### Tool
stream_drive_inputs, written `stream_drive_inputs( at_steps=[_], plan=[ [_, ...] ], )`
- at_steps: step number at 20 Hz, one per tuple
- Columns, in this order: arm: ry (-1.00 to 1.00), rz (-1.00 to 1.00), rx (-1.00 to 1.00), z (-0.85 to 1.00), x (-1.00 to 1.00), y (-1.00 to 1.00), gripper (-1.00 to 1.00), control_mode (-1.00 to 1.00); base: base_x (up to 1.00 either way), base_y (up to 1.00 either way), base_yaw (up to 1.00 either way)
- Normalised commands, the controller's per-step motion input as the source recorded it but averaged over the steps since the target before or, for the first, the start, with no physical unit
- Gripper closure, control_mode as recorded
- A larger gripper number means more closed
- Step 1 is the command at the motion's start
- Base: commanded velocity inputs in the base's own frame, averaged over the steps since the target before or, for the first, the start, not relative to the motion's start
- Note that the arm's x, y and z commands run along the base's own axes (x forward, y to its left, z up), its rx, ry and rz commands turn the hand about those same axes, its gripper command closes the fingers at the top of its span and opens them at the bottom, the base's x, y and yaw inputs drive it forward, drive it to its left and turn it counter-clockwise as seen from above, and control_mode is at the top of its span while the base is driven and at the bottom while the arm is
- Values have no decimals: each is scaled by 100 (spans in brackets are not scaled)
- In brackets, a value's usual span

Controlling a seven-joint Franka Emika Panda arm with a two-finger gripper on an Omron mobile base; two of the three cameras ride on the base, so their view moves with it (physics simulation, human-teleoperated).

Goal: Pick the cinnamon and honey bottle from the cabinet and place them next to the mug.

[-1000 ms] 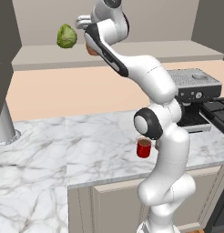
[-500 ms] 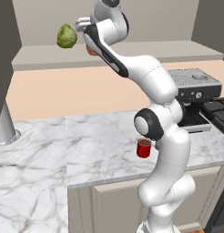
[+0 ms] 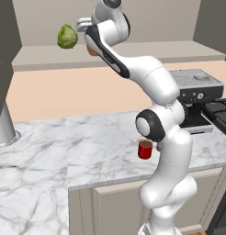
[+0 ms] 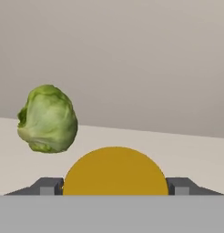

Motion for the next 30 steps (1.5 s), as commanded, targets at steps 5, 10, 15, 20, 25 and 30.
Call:
stream_drive_inputs(
  at_steps=[5,10,15,20,25,30],
  plan=[
    [0,0,0,0,0,0,100,-100,0,0,0],
    [0,0,0,0,-6,0,100,-100,0,0,0],
    [-1,0,0,-1,-54,0,100,-100,0,0,0],
    [-1,0,0,0,-53,0,100,-100,0,0,0],
    [-5,0,0,0,-55,0,100,-100,0,0,0],
    [-7,0,0,-1,-63,0,100,-100,0,0,0]
  ],
)
